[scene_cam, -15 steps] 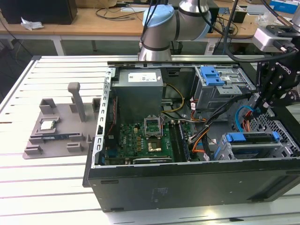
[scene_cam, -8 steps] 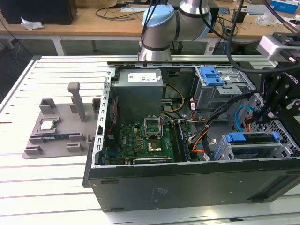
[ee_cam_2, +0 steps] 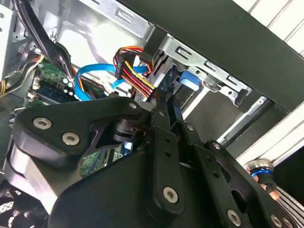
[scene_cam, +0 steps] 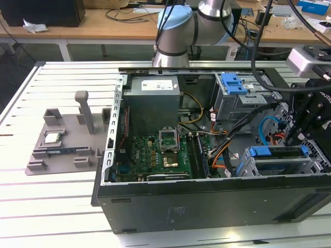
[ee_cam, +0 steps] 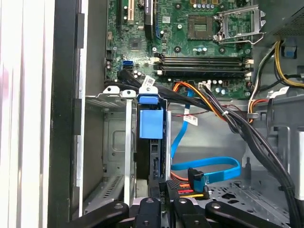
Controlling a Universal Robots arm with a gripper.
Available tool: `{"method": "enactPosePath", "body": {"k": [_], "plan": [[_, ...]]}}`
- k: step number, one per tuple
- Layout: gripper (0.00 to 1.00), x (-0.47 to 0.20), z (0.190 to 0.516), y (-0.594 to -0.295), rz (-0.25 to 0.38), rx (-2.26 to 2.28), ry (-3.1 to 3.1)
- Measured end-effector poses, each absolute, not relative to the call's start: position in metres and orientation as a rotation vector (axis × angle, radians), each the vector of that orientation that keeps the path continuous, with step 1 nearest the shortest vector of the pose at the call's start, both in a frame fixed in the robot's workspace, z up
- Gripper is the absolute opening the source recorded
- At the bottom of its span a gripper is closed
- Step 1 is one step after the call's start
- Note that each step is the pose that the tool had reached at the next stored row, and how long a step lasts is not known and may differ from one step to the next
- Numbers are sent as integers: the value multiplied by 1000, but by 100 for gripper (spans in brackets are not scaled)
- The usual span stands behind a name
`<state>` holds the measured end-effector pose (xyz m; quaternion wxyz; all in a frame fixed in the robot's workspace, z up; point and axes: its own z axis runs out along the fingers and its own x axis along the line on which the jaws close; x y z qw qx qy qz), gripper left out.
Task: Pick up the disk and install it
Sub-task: 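Insert the first disk wire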
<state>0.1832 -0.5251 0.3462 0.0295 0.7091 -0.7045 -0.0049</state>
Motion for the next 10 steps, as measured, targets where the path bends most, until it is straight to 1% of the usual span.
{"method": "enactPosePath", "body": {"k": [10], "plan": [[17,183,336,-526,-6,2162,-2188]]}}
